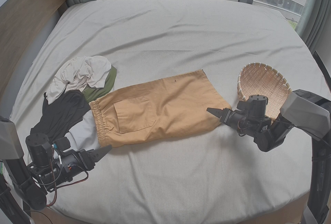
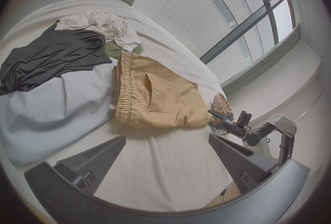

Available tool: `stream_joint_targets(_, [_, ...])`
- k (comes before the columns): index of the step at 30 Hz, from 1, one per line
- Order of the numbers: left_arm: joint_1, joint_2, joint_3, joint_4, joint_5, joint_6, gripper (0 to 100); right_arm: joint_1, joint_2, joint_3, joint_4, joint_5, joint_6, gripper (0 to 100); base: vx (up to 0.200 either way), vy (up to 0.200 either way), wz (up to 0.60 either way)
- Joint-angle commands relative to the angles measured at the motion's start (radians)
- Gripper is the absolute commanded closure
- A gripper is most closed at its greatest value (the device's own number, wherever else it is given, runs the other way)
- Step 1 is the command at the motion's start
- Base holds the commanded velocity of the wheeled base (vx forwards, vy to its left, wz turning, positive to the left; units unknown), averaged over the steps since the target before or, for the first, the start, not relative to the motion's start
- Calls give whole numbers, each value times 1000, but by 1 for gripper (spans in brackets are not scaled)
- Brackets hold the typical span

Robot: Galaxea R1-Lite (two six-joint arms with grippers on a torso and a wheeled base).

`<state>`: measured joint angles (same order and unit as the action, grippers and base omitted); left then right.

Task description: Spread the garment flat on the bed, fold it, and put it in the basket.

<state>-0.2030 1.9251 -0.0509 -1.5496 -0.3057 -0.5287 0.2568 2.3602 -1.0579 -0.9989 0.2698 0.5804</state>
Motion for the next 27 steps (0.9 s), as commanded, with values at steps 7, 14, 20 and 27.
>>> stream_joint_targets(7, [7, 0, 3, 0, 2, -2, 0, 58, 39, -91, 33, -4, 30, 0, 0, 0, 0])
stream_joint_targets(14, [11, 9, 6, 2, 23, -16, 0, 50, 47, -97, 17, -37, 32, 100, 0, 0, 0])
stream_joint_targets(20, [14, 20, 5, 2, 25, -80, 0, 52, 28, -40, -32, -40, 36, 100, 0, 0, 0])
stream_joint_targets(27, [45, 22, 11, 2, 22, -86, 0, 55, -65, 131, -150, -40, 32, 100, 0, 0, 0])
